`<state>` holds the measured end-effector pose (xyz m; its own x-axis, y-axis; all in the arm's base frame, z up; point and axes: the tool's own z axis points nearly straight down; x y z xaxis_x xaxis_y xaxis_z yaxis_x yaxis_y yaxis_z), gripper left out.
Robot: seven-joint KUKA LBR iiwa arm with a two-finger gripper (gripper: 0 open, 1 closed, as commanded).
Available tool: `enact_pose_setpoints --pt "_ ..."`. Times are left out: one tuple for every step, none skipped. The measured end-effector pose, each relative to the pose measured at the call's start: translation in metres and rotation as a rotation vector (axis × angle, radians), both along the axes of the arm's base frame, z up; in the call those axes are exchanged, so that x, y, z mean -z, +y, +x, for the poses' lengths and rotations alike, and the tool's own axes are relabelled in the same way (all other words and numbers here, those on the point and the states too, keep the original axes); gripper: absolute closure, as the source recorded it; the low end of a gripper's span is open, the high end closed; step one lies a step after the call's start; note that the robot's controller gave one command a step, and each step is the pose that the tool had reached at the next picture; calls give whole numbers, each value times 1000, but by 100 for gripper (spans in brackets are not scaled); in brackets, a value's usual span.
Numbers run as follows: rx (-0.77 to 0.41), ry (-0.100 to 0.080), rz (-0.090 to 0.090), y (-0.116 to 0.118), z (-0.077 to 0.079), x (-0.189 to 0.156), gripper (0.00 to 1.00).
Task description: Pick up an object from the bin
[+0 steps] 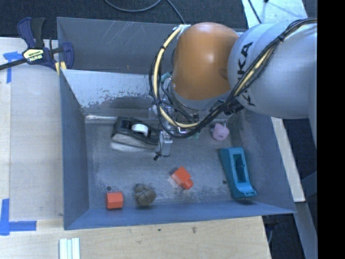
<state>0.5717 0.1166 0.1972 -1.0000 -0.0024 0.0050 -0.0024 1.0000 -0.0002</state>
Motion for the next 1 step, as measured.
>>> enact_pose_setpoints --pt "2 -8 1 -1 1 -5 0"
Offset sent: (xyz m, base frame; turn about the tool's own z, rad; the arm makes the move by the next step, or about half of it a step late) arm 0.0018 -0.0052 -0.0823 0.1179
